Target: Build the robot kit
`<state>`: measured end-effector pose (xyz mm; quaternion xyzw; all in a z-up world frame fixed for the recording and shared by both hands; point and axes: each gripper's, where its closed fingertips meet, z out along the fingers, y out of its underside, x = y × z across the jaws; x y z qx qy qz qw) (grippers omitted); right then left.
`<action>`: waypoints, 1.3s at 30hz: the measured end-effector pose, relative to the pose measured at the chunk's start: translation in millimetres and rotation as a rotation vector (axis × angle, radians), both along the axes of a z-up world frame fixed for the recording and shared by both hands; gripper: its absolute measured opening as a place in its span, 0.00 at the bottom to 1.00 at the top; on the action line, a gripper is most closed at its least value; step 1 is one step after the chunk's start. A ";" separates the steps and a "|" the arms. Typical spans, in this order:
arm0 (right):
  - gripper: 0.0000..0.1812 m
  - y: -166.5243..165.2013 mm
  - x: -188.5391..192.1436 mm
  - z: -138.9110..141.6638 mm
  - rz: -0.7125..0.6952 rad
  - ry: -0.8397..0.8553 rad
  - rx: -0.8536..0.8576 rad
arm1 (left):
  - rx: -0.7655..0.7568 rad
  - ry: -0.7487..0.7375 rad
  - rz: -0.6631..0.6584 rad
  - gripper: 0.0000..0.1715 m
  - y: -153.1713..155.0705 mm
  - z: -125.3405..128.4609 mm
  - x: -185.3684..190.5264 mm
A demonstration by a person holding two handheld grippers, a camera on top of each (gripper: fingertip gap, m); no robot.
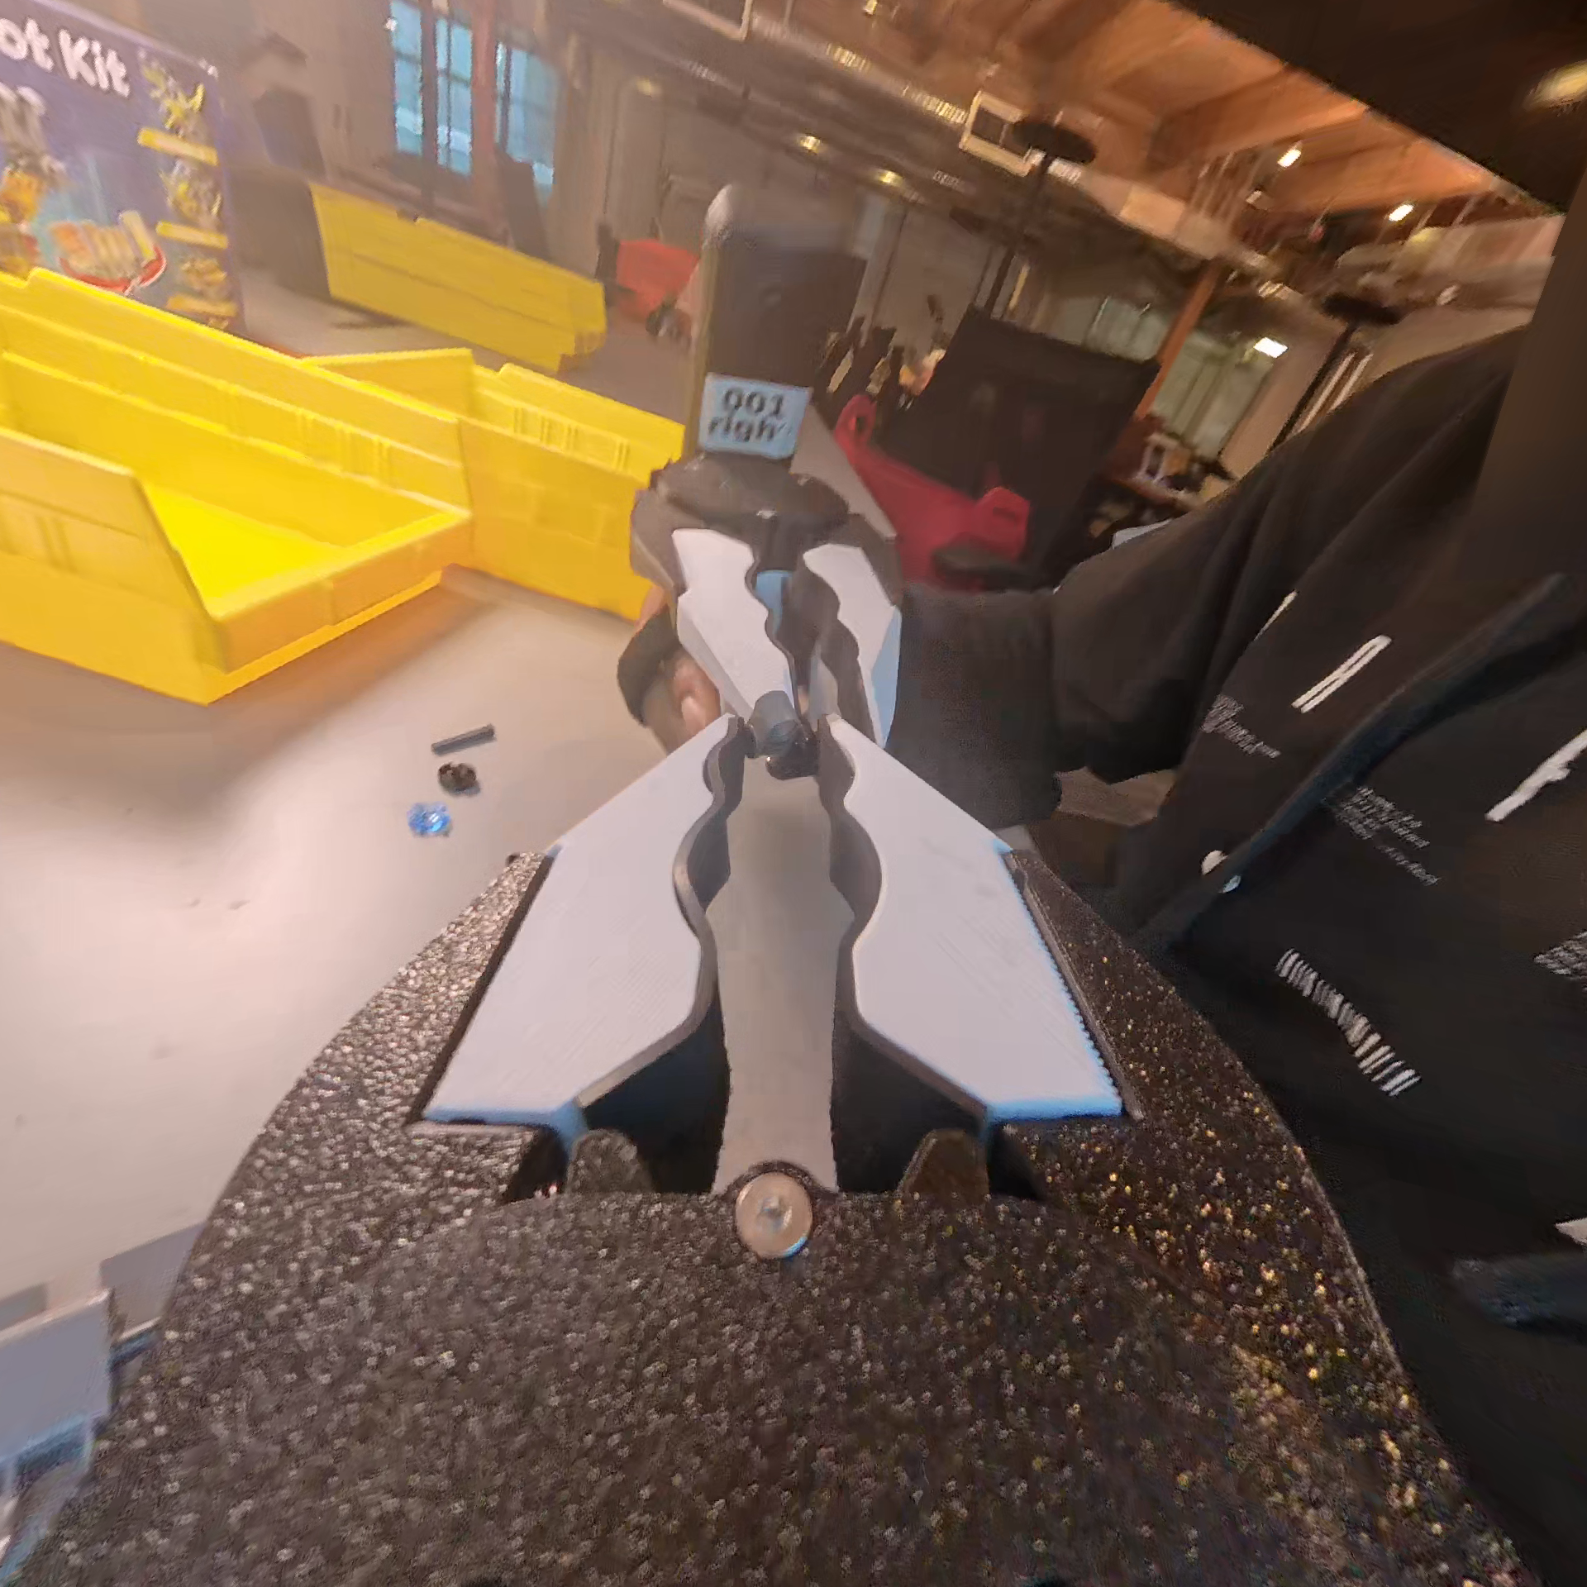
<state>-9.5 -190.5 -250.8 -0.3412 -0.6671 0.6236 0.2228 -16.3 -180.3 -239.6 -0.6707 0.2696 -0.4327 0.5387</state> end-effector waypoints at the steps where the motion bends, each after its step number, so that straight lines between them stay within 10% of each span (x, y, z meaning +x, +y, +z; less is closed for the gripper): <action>1: 0.10 3.2 -0.9 -6.1 -0.022 -0.021 0.046 | -0.006 0.038 0.016 0.09 2.5 -6.9 -1.2; 26: 0.06 49.8 -7.6 -49.5 -0.211 -0.183 0.239 | -0.097 0.186 0.170 0.13 37.9 -50.7 -10.4; 39: 0.06 75.5 9.7 -108.4 -0.223 -0.420 0.357 | -0.181 0.667 0.161 0.35 38.5 -126.0 4.0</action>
